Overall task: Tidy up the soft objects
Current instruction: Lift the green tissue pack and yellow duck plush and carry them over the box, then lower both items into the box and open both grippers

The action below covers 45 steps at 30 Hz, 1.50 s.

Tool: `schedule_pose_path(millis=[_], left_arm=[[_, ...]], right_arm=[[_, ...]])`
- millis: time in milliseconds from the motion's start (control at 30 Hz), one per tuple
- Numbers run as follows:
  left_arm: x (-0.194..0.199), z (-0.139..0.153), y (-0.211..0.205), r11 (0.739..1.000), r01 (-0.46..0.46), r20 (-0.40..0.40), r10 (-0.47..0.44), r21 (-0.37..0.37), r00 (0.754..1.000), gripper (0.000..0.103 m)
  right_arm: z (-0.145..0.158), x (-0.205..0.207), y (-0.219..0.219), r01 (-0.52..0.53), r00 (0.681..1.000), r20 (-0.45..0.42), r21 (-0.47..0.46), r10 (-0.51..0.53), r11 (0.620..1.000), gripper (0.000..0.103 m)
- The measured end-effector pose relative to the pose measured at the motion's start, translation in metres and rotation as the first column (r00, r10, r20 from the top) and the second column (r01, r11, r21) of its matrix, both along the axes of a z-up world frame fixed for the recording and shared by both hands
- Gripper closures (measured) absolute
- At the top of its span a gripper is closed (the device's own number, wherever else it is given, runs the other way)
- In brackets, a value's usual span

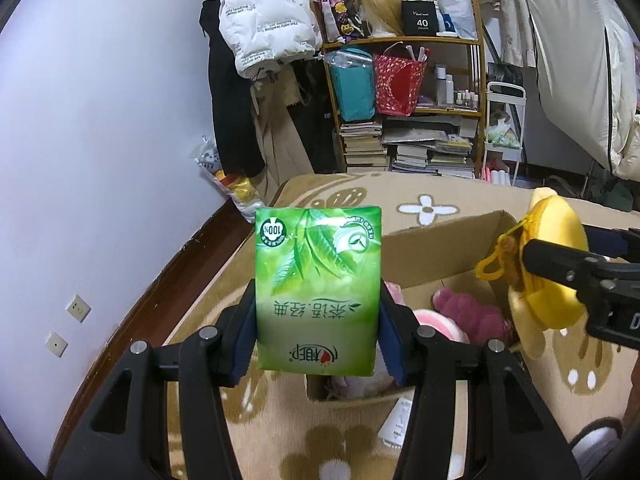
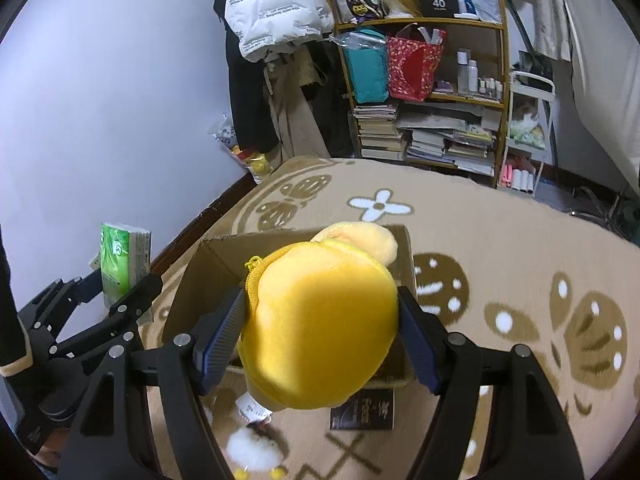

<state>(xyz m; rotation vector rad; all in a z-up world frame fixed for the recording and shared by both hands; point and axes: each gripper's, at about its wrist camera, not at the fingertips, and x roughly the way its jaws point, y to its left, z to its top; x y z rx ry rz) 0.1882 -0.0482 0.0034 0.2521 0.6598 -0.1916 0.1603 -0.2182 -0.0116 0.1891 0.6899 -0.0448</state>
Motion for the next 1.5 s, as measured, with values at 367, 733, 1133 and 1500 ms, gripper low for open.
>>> schedule_pose_path(millis=[367,733,1133,1500], left_arm=[[0.011,-0.005,0.004,0.999,-0.019,0.022,0.020,-0.047,1.000,0.052],[0.023,-0.027,-0.001,0.998,0.005,-0.028,-0.007,-0.065,1.000,0.052],[0.021,-0.033,-0.011,0.999,0.024,-0.034,-0.025,-0.033,0.999,0.051],[0.023,-0.038,-0.009,0.998,0.001,-0.037,-0.003,-0.059,0.999,0.048]], right_arm=[[-0.012,0.017,-0.001,-0.013,1.000,0.005,-0.017,0.013,1.000,0.025],[-0.028,0.031,-0.008,-0.006,1.000,-0.012,0.008,0.006,1.000,0.024],[-0.042,0.030,-0.011,0.018,0.999,-0.037,0.004,-0.018,1.000,0.023],[-0.043,0.026,-0.014,0.042,0.999,-0.028,-0.007,-0.042,0.999,0.022]])
